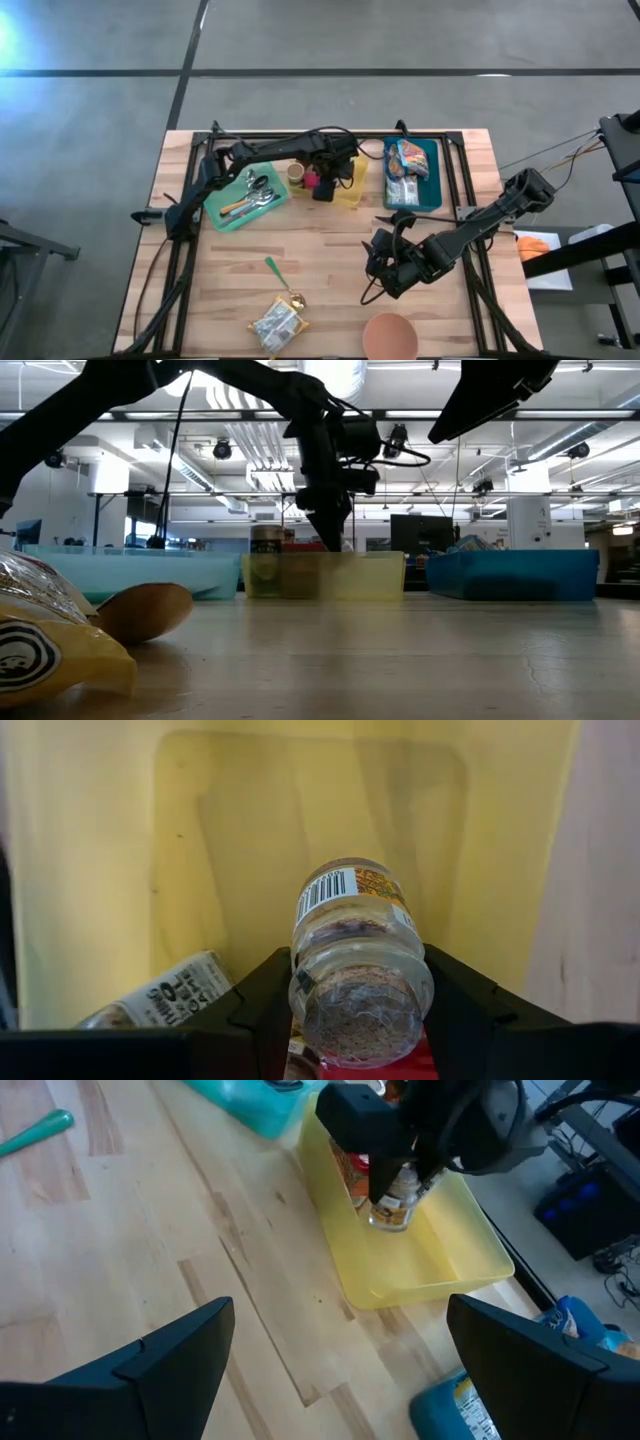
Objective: Pick & Place Food Item
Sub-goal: Put the brown seasoning bottle into the yellow bin
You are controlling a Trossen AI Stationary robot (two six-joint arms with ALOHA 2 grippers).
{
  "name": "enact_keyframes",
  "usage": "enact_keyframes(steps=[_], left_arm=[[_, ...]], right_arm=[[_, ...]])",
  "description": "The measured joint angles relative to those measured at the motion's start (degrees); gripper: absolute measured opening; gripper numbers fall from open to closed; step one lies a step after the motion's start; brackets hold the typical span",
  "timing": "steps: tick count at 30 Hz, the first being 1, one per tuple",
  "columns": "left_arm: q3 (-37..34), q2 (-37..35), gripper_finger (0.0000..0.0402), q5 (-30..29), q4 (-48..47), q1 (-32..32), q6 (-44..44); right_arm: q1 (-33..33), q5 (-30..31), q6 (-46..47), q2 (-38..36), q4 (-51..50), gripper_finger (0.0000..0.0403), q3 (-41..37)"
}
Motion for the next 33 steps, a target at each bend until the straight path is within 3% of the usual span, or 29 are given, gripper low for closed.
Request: enact_keyframes(steps=[10,33], left_arm=[[-0.04,0.04,0.0169,0.57,-4.55,0.11,0.99],[-1.90,0.50,0.0169,1.01,-3.89,0.46,2.94]], right_arm=[[0.00,-0.09,-0.63,0.00,0.06,0.0364,-0.04],[0.04,-0.41,2.02,0.00,0.80,0.0364,-0.15]])
